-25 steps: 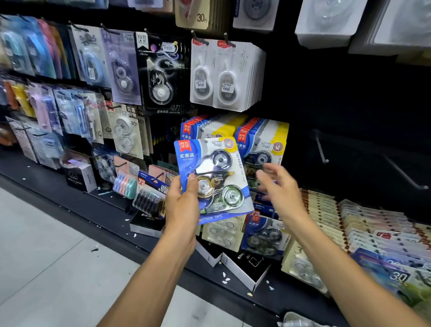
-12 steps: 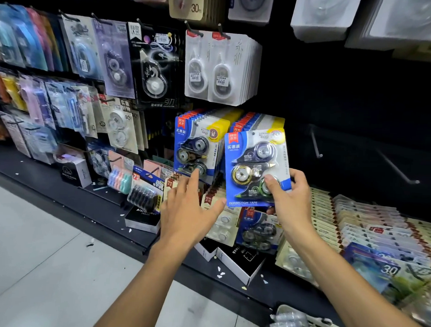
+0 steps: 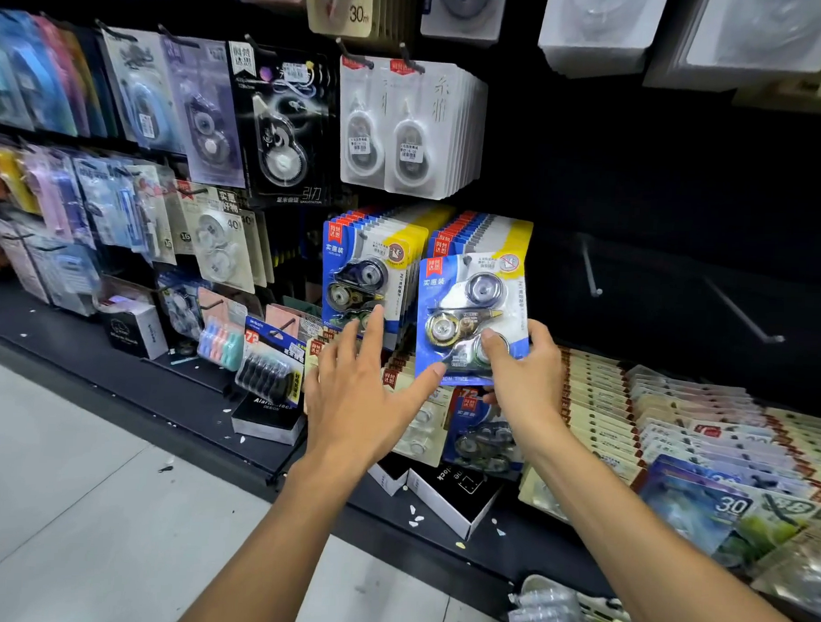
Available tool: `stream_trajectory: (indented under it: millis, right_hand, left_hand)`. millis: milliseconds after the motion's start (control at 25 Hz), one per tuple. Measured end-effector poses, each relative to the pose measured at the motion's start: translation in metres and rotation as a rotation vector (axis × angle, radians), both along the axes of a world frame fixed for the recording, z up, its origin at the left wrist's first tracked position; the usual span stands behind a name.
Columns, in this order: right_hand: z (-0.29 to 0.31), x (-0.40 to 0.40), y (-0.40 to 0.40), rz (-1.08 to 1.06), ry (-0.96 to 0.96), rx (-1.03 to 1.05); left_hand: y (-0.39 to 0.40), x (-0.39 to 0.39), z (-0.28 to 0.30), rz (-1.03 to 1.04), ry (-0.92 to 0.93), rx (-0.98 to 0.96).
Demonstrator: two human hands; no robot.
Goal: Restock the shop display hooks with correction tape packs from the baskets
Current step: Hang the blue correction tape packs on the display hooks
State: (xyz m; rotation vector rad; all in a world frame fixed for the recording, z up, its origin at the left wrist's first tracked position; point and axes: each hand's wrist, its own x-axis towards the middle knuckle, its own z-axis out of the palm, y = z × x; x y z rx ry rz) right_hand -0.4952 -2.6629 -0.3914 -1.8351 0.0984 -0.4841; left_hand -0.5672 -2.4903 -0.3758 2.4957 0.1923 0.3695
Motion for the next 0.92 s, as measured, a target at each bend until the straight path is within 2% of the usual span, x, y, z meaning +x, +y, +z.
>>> stream_trajectory:
  millis: [160,240,360,440,640,920]
  right_hand:
    - [-0.001,0.023,-0.008,-0.038,0.166,-0.129]
    - [-0.005,0.021,-0.018,-0.041,0.280,-0.317]
    - [-0.011,-0.001,-0.038,-0.065,0.229,-0.608]
    - [-0.016,-0.025,-0.058,-0.059,0.210,-0.731]
    - [-0.021,-0.101,-0.153,-0.117,0.374,-0.984]
    - [-0.015,-0.210,-0.298,-0.278,0.522,-1.160]
  left_hand:
    - [-0.003,0.000,0.000,-0.014,0.004,0.008]
    - [-0.003,0.002,-0.001,-0.017,-0.008,-0.001]
    - [-0.013,0.005,-0.003,-0.041,-0.052,-0.006]
    - [-0.029,0.006,-0.007,-0.095,-0.068,0.040]
    - [-0.105,0.005,-0.014,-0.290,-0.077,0.122]
    - [-0.270,-0.038,-0.021,-0.629,-0.089,0.194]
